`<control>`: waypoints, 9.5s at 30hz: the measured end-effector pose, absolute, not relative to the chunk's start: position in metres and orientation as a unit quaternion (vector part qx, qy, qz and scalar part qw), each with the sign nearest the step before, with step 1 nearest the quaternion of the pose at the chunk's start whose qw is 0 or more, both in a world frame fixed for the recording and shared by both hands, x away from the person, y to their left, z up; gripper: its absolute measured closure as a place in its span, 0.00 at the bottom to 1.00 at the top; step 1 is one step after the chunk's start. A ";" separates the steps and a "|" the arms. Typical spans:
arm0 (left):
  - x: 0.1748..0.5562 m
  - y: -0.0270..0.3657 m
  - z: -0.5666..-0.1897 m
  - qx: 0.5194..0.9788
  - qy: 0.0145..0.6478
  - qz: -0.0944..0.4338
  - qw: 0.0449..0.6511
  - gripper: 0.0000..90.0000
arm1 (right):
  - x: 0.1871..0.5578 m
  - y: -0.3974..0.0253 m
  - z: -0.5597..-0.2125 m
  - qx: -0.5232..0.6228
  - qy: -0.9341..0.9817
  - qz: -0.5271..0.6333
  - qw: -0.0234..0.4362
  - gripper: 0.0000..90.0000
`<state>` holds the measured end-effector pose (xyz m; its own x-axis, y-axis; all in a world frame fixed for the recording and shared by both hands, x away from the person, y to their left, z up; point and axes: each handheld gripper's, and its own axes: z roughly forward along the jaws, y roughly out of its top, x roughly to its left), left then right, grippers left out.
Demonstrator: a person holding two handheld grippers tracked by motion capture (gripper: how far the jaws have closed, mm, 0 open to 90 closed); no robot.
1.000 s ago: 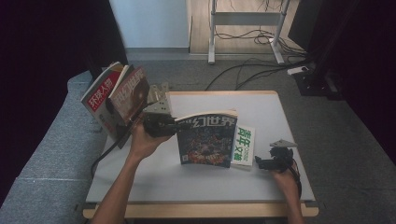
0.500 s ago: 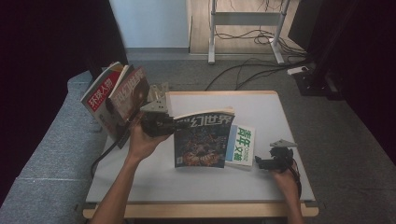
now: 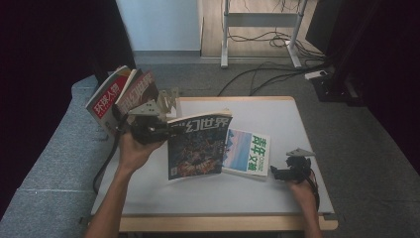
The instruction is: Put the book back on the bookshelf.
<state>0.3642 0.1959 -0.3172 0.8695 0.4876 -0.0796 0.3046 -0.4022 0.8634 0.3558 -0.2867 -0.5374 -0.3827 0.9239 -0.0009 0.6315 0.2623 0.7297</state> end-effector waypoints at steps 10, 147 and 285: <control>0.355 0.229 -0.304 0.813 0.266 0.122 0.503 0.92 | 0.356 -0.287 -0.537 0.509 0.763 0.330 0.222 0.02; 0.397 0.302 -0.296 0.689 0.480 0.296 0.456 0.92 | 0.355 -0.287 -0.537 0.509 0.765 0.328 0.221 0.02; 0.358 0.256 -0.441 0.802 0.380 0.193 0.420 0.03 | 0.357 -0.291 -0.536 0.508 0.763 0.342 0.206 0.02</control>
<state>0.3581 0.2559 -0.4407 0.6372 0.7706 -0.0090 0.4462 -0.3595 0.8195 0.3568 -0.2907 -0.5364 -0.3992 0.9163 0.0328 0.6341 0.2500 0.7317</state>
